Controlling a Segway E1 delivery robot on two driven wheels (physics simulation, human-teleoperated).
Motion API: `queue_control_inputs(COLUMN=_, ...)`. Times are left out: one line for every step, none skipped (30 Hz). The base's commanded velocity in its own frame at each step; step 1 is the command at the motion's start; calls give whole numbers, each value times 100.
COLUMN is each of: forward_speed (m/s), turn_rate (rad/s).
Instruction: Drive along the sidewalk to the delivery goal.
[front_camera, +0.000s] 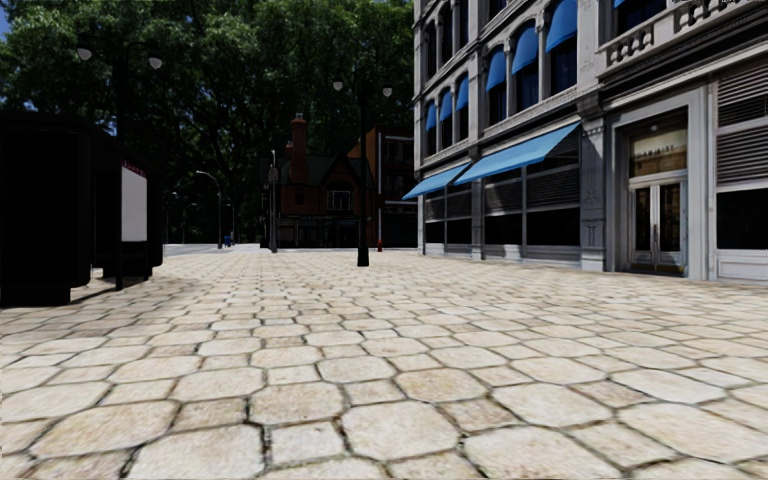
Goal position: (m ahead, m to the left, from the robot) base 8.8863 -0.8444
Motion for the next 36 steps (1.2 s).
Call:
queue_control_inputs(forward_speed=197, turn_rate=-7)
queue_control_inputs(forward_speed=197, turn_rate=-19)
queue_control_inputs(forward_speed=197, turn_rate=-19)
queue_control_inputs(forward_speed=197, turn_rate=-23)
queue_control_inputs(forward_speed=197, turn_rate=-27)
queue_control_inputs(forward_speed=197, turn_rate=-28)
queue_control_inputs(forward_speed=197, turn_rate=-28)
queue_control_inputs(forward_speed=197, turn_rate=-29)
queue_control_inputs(forward_speed=197, turn_rate=-29)
queue_control_inputs(forward_speed=197, turn_rate=-21)
queue_control_inputs(forward_speed=197, turn_rate=-21)
queue_control_inputs(forward_speed=197, turn_rate=-6)
queue_control_inputs(forward_speed=197, turn_rate=0)
queue_control_inputs(forward_speed=197, turn_rate=0)
queue_control_inputs(forward_speed=197, turn_rate=0)
queue_control_inputs(forward_speed=197, turn_rate=0)
queue_control_inputs(forward_speed=197, turn_rate=0)
queue_control_inputs(forward_speed=197, turn_rate=0)
queue_control_inputs(forward_speed=197, turn_rate=0)
queue_control_inputs(forward_speed=197, turn_rate=0)
queue_control_inputs(forward_speed=197, turn_rate=0)
queue_control_inputs(forward_speed=197, turn_rate=0)
queue_control_inputs(forward_speed=197, turn_rate=0)
queue_control_inputs(forward_speed=197, turn_rate=0)
queue_control_inputs(forward_speed=197, turn_rate=0)
queue_control_inputs(forward_speed=197, turn_rate=0)
queue_control_inputs(forward_speed=197, turn_rate=-5)
queue_control_inputs(forward_speed=197, turn_rate=-5)
queue_control_inputs(forward_speed=197, turn_rate=-17)
queue_control_inputs(forward_speed=197, turn_rate=-21)
queue_control_inputs(forward_speed=197, turn_rate=-23)
queue_control_inputs(forward_speed=197, turn_rate=-23)
queue_control_inputs(forward_speed=197, turn_rate=-24)
queue_control_inputs(forward_speed=197, turn_rate=-24)
queue_control_inputs(forward_speed=197, turn_rate=-24)
queue_control_inputs(forward_speed=197, turn_rate=-24)
